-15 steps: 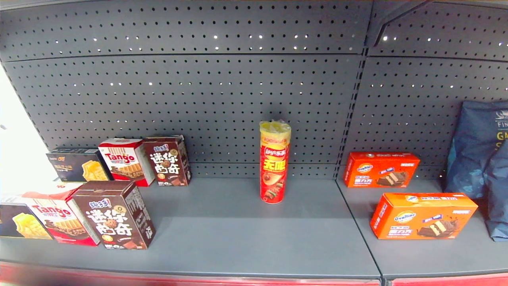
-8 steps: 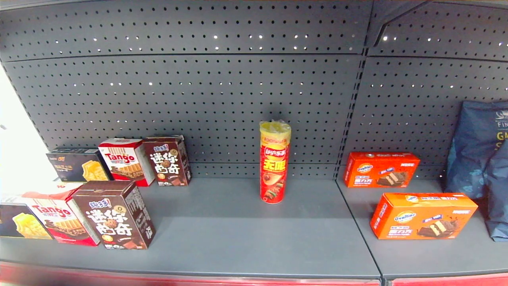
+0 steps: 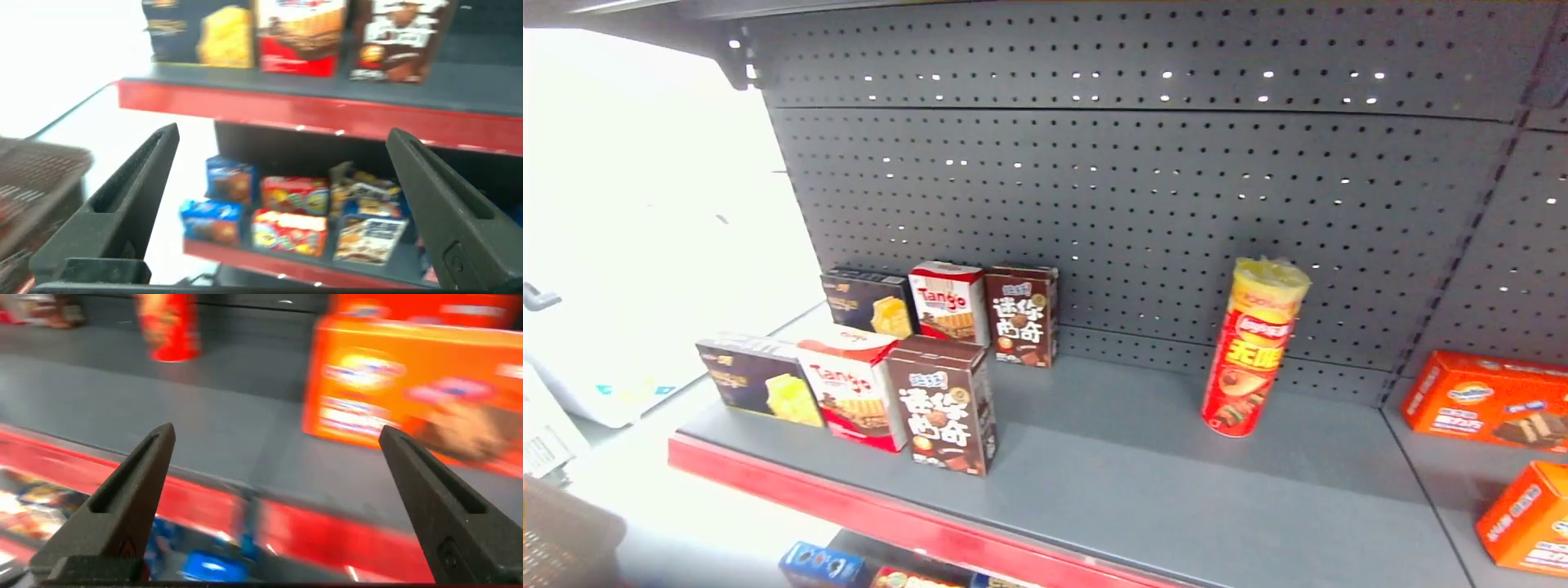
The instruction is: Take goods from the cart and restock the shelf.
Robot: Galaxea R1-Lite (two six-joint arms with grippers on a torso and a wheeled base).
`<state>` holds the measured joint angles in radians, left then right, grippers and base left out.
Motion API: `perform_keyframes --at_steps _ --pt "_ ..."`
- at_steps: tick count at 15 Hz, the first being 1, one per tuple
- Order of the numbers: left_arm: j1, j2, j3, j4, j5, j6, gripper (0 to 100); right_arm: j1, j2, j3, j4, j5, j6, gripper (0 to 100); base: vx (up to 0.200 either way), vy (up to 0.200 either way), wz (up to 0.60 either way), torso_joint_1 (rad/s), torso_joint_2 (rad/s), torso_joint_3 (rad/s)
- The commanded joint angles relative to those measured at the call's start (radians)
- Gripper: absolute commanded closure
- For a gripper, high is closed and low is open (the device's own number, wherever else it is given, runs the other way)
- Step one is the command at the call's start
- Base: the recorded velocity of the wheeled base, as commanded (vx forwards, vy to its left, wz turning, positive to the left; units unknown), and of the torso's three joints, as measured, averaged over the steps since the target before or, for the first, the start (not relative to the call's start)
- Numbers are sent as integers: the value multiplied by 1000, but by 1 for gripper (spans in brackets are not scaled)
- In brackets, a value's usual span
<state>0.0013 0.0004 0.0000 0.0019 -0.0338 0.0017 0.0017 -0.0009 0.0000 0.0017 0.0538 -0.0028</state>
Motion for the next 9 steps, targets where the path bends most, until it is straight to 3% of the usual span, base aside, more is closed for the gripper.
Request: perform_keyframes --at_steps 1,9 --pt "0 0 0 0 0 0 0 0 1 0 0 1 0 0 0 0 600 2 7 2" --pt "0 0 0 0 2 -2 0 0 1 0 -2 1 0 0 0 0 600 4 2 3"
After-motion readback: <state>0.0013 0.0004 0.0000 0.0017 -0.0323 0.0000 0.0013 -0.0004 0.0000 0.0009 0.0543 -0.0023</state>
